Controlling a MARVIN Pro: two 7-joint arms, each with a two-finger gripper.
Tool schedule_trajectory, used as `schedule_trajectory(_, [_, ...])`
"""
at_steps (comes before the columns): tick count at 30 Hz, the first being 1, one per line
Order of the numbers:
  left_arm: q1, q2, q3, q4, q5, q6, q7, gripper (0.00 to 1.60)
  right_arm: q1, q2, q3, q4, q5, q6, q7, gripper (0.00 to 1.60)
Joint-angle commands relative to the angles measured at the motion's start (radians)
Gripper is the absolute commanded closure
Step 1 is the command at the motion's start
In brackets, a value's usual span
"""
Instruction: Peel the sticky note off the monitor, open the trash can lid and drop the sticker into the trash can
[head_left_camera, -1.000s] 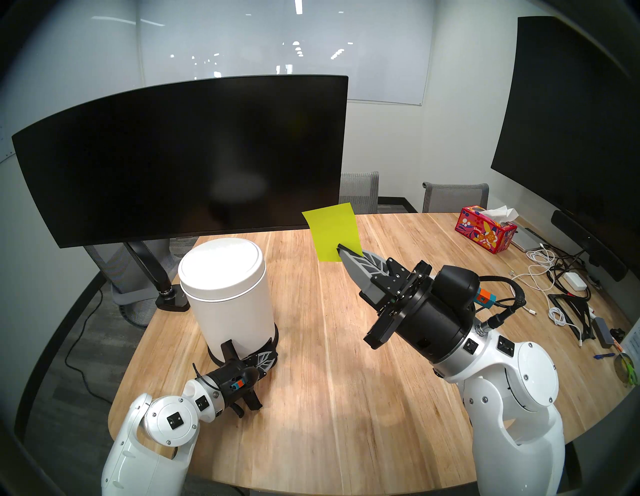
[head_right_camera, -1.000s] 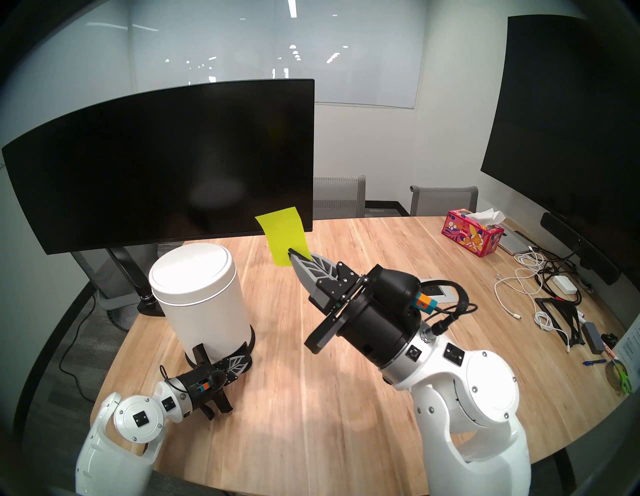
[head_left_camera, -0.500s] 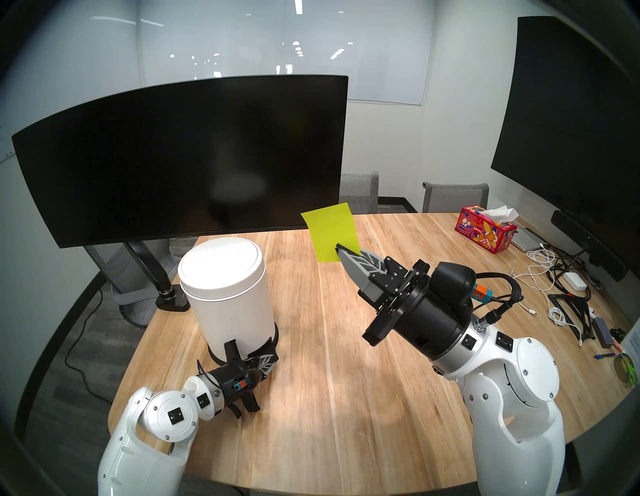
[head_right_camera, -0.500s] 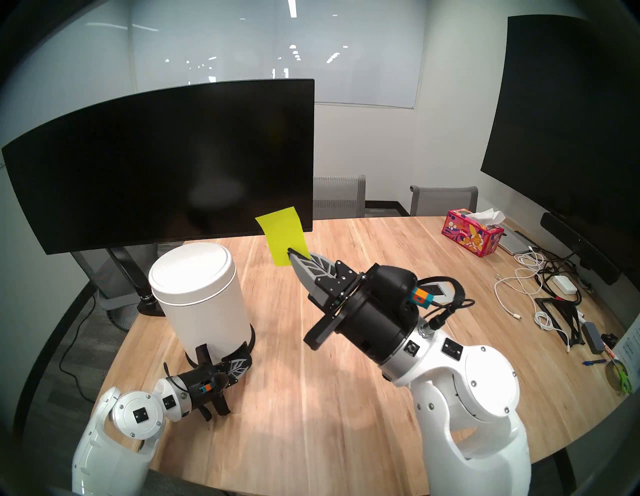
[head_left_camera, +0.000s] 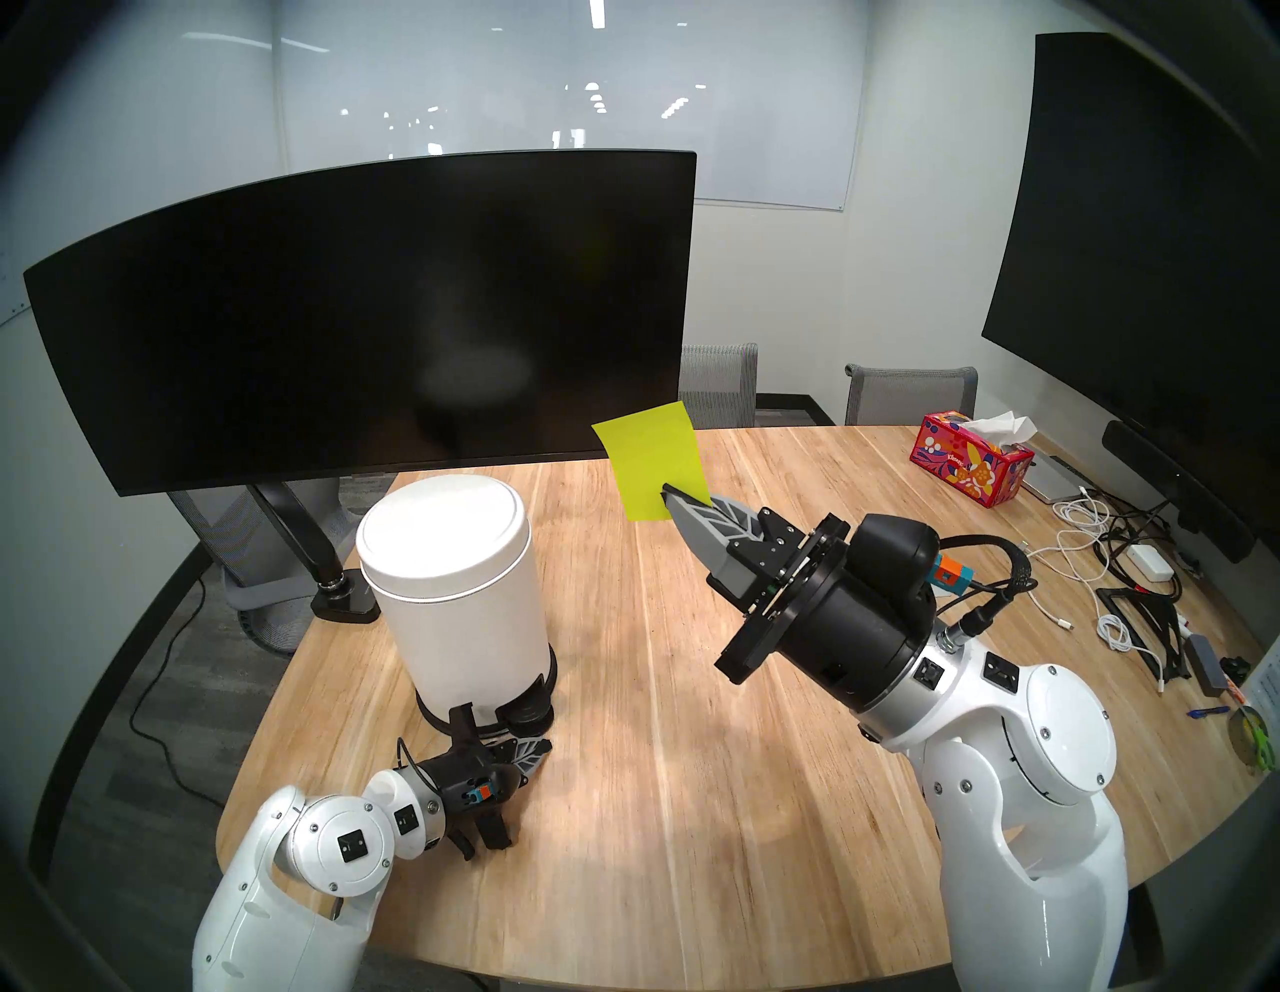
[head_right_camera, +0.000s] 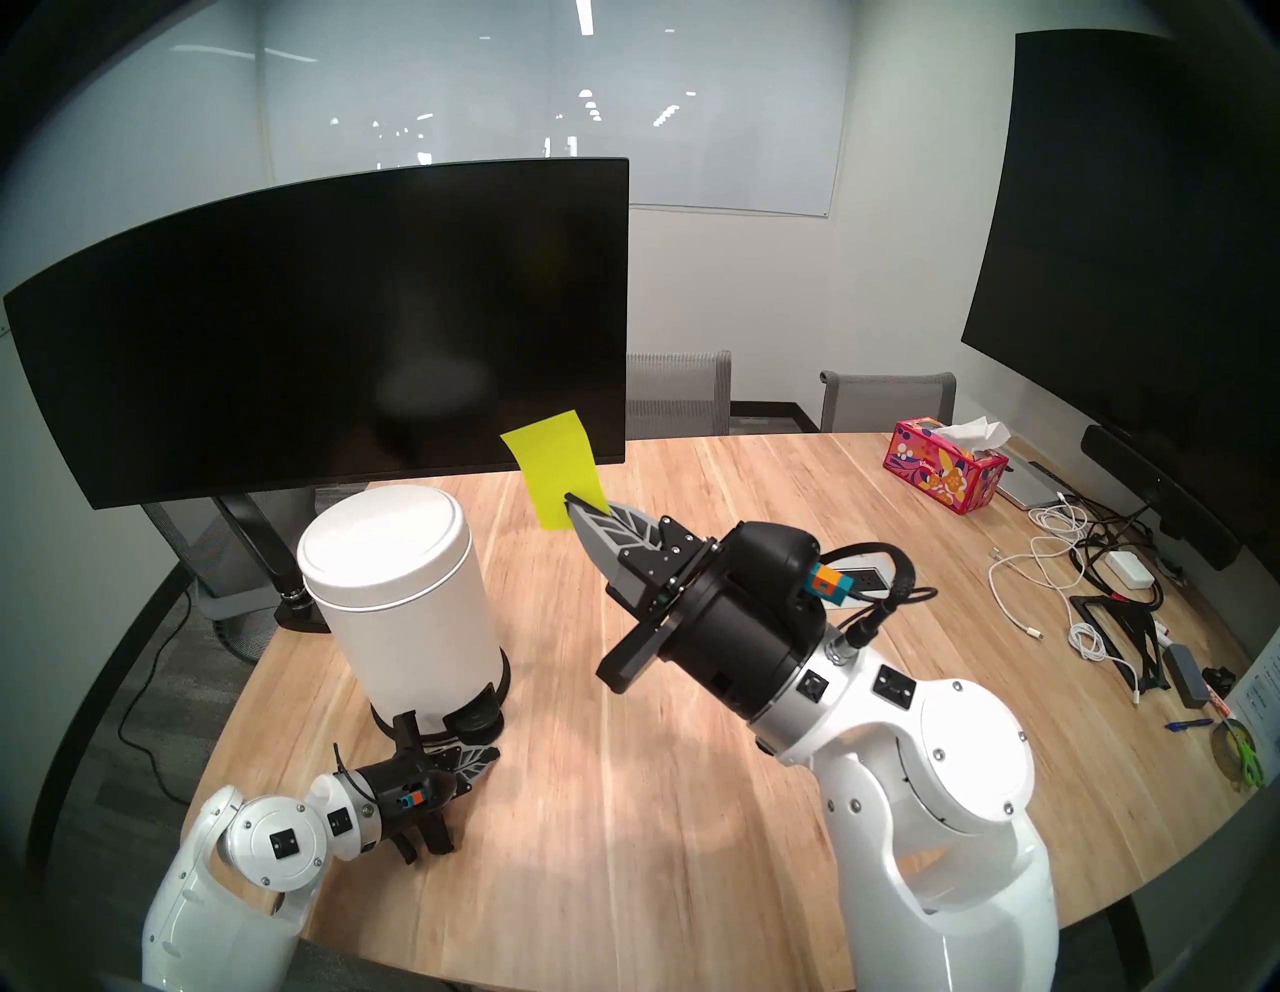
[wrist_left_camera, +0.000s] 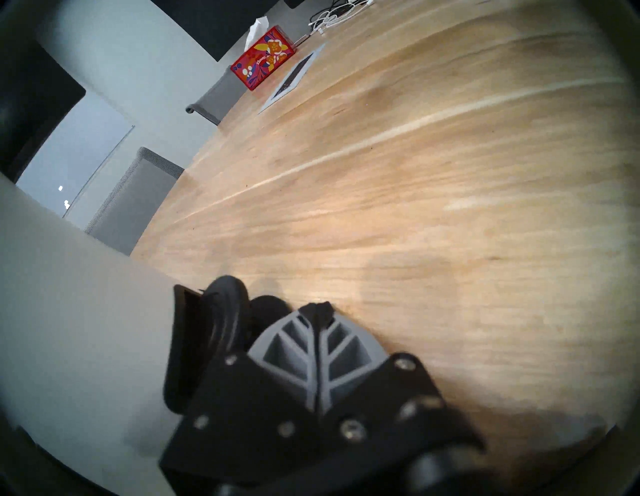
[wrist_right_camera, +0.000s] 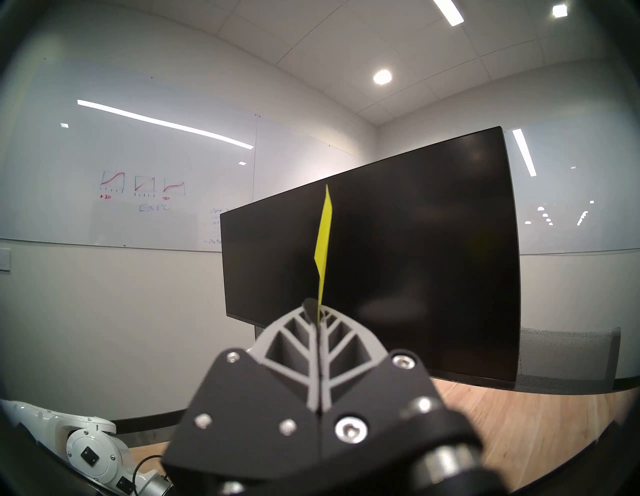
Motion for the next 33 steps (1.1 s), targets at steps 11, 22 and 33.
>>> schedule_trajectory(11, [0.096, -0.013, -0.05, -0.168, -0.119, -0.009, -0.036, 1.6, 0.019, 0.003, 0.0, -0.022, -0.005, 0.015, 0.008, 1.6])
schedule_trajectory(22, [0.128, -0.051, -0.05, -0.193, -0.08, -0.05, 0.028, 1.6, 0.027, -0.001, 0.003, -0.022, 0.007, 0.005, 0.022, 1.6])
schedule_trajectory(33, [0.064, -0.14, -0.023, -0.142, -0.073, 0.028, 0.112, 1.6, 0.015, -0.003, 0.025, -0.022, 0.028, -0.015, 0.052, 1.6])
